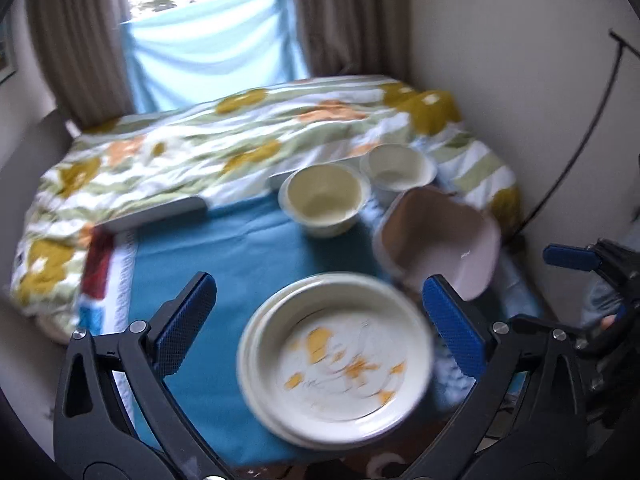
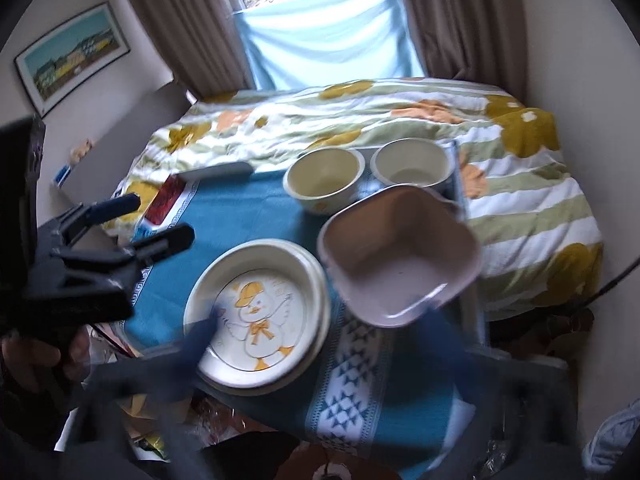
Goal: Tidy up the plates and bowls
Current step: 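Open both grippers and withdraw from the plate stack, then reach both grippers to the mauve square bowl and grasp its rim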
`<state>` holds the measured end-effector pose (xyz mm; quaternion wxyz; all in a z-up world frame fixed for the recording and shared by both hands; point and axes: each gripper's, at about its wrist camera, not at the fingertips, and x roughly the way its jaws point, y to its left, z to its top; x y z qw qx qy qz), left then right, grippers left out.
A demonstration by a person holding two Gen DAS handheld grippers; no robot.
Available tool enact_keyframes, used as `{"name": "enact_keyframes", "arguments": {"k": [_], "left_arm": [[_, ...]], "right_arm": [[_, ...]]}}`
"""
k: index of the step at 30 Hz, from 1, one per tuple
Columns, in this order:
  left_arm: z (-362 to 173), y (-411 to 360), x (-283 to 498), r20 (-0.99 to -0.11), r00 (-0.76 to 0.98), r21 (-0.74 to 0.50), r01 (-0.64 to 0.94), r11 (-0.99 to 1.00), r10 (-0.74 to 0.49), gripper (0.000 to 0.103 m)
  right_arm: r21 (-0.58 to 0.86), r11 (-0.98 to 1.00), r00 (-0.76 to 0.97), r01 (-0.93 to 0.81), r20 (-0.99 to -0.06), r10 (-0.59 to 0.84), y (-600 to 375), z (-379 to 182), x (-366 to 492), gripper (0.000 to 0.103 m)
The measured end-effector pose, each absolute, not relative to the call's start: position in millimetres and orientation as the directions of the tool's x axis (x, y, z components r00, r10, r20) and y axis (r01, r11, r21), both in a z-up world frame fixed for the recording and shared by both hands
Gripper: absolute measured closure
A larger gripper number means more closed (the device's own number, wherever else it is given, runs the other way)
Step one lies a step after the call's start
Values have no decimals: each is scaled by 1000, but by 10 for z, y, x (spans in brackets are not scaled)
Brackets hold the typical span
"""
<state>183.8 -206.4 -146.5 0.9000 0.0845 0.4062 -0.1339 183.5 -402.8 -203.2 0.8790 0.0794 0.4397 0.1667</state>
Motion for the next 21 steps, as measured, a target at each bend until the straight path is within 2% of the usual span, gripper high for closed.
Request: {"name": "enact_keyframes", "arguments": {"k": [3,9,12,14,17,21], "left_arm": [[-1483,-2212,2033,-768,592,-15,361,932,-242,0],[-1770,-2490,2516,-819,450,-123,466,876,-355,1],[-2000,-2590,2760,-850,361,-169,503,847,-384,9],[-2183,-2663,2910,-873,293,-196,524,829,-391,22],[-2413,-2772,3064,-895,212,-222,552,804,-392,32],[-2652,-2934,3225,-912,138,-234,600,765,-387,44]], "right_arm": [[278,949,530,-147,-788,313,-4233,-2055,1894,0],[360,930,540,74,-799,266,-4557,-2186,1996,0],[409,900,511,149,-811,284,-4598,-2365,2108,2],[408,892,491,195,-828,271,-4598,-2480,2189,14],[414,870,454,270,-851,264,-4609,-2683,2313,29],[425,840,425,337,-865,268,-4614,-2871,2419,41]]}}
